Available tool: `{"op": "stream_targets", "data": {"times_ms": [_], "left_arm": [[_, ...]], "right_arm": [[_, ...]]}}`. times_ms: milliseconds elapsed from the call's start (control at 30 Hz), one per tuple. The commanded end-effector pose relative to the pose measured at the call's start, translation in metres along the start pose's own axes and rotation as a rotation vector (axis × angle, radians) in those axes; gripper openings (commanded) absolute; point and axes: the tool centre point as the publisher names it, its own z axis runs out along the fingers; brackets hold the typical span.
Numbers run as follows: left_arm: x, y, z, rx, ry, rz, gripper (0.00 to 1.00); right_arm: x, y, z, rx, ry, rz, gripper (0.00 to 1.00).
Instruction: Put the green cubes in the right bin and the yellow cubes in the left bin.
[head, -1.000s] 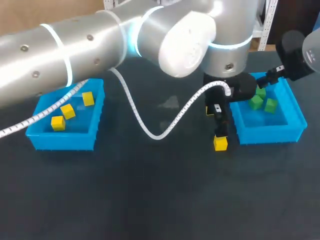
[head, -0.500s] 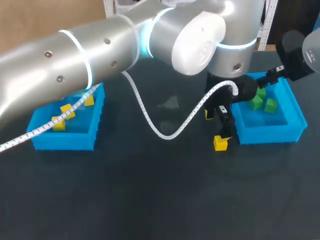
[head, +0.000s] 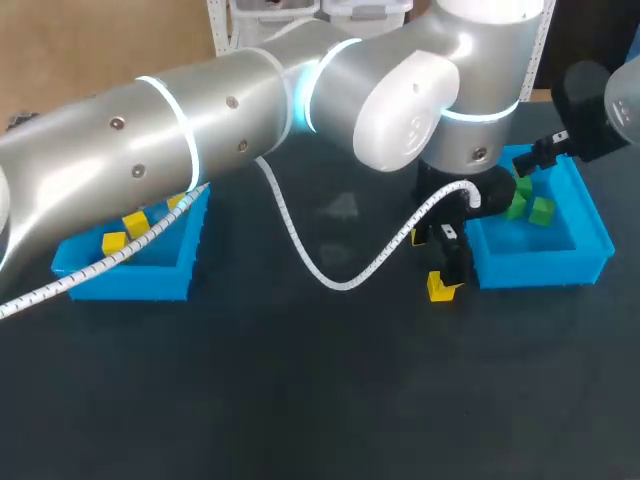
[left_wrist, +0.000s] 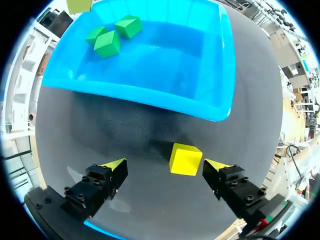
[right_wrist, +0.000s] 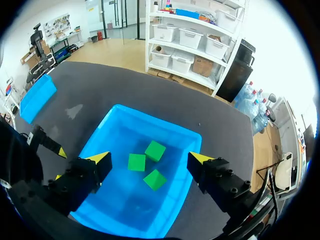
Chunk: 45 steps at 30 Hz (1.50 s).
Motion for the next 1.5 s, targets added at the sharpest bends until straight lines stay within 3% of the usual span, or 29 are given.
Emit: {"op": "stream_targets", "data": {"times_ms": [33,600,633,667,700,733,767,833,1000,1200,1500], "left_arm": [[-0.001,-0.001,0.003,-0.018,0.000,-0.002,1.00],[0.000,0.003,0.024,-0.050,0.024,-0.043,1.00],[0.000,0.004,0.025,-0.053,0.023,-0.049,0.95],[0.000,0.004,0.025,-0.054,0.022,-0.051,0.79],[0.001,0.005,0.025,-0.057,0.021,-0.054,0.75],[0.001,0.006,0.025,-0.062,0.016,-0.065,0.64],[0.001,0.006,0.025,-0.063,0.015,-0.066,0.44],[0.000,0.008,0.024,-0.063,0.011,-0.069,0.37],[-0.001,0.011,0.023,-0.068,0.003,-0.076,0.00],[0.008,0.029,0.014,-0.066,-0.014,-0.130,0.00],[0.043,0.087,-0.032,-0.102,-0.139,-0.336,0.00]], "right_arm": [[0.001,0.001,-0.001,0.004,-0.003,0.001,1.00],[0.001,0.001,-0.001,0.004,-0.003,0.001,1.00],[0.001,0.001,-0.001,0.004,-0.003,0.001,1.00],[0.001,0.001,-0.001,0.004,-0.003,0.001,1.00],[0.001,0.001,-0.001,0.004,-0.003,0.001,1.00],[0.001,0.001,-0.001,0.004,-0.003,0.001,1.00],[0.001,0.001,-0.001,0.004,-0.003,0.001,1.00],[0.001,0.001,-0.001,0.004,-0.003,0.001,1.00],[0.001,0.001,-0.001,0.004,-0.003,0.001,1.00],[0.001,0.001,-0.001,0.004,-0.003,0.001,1.00],[0.001,0.001,-0.001,0.004,-0.003,0.001,1.00]]}}
